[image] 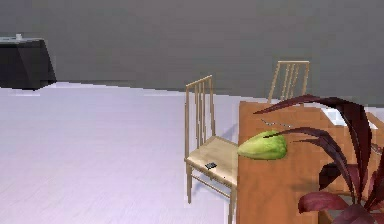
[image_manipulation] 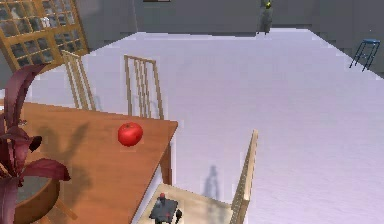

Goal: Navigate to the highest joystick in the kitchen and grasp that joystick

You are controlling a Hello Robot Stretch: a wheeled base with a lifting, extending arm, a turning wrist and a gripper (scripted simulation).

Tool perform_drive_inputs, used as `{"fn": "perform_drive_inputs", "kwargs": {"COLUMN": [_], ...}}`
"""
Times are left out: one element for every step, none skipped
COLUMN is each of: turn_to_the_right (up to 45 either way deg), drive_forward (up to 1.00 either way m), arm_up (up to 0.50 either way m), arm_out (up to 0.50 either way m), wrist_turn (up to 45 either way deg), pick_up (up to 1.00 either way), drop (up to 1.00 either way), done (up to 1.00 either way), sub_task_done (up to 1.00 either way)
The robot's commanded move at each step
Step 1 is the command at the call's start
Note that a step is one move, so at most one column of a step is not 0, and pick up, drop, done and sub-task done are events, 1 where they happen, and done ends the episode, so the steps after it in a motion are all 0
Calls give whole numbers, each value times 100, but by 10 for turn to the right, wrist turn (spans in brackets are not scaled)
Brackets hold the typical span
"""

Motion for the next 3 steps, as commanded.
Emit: {"fn": "perform_drive_inputs", "kwargs": {"turn_to_the_right": [0, 0, 0], "drive_forward": [0, 0, 0], "arm_up": [0, 10, 0], "arm_out": [0, 0, 0], "wrist_turn": [0, 0, 0], "pick_up": [100, 0, 0], "drop": [0, 0, 0], "done": [0, 0, 100], "sub_task_done": [0, 0, 0]}}
